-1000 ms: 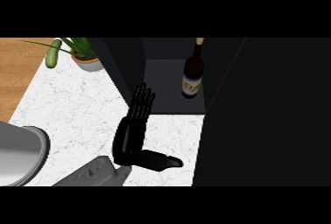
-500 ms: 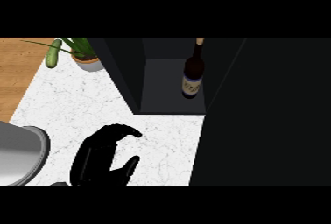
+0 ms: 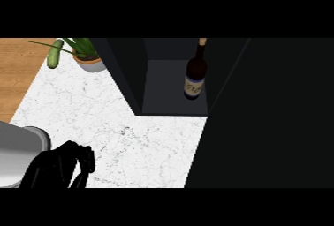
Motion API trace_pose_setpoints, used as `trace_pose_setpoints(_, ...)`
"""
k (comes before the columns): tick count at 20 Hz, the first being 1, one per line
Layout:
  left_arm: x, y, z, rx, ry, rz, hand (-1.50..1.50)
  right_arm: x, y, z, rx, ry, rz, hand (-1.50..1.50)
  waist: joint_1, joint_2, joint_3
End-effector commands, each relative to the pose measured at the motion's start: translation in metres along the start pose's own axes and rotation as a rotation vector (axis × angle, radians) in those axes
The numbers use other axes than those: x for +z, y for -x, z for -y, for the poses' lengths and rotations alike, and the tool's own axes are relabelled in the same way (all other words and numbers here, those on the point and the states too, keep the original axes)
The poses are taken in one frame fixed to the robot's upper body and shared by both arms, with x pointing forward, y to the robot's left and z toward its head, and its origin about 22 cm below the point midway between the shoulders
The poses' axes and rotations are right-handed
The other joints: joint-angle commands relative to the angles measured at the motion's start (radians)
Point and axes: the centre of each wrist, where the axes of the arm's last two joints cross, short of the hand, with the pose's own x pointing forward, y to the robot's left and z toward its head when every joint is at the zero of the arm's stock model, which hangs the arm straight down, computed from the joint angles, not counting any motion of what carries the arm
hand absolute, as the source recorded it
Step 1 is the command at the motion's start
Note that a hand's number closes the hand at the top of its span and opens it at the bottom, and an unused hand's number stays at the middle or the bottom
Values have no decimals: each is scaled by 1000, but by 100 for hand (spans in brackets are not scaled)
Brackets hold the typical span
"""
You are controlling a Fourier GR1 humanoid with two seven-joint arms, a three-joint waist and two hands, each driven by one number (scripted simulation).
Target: Pick up the wine, place it into the cabinet and close the cabinet
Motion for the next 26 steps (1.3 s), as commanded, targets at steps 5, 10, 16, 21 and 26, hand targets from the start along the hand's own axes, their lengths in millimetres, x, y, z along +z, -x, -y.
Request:
trace_pose_setpoints(5,39,-27,-38,29,-62,42,-150,-12,-32,-54,-47,-144,68,150,12,-4,-3)
trace_pose_setpoints(10,44,-48,-58,1,-126,56,-150,-37,-29,-81,-5,-213,-35,150,24,-7,-4)
trace_pose_setpoints(16,57,-61,-101,-11,-156,47,-150,-59,-14,-115,-4,-177,-1,150,25,-7,-5)
trace_pose_setpoints(21,64,-76,-111,-42,-133,56,-150,-78,-14,-109,17,-32,89,150,44,-6,-4)
trace_pose_setpoints(26,68,-88,-130,-43,-120,67,-150,-98,-28,-95,-1,50,117,150,51,3,-6)
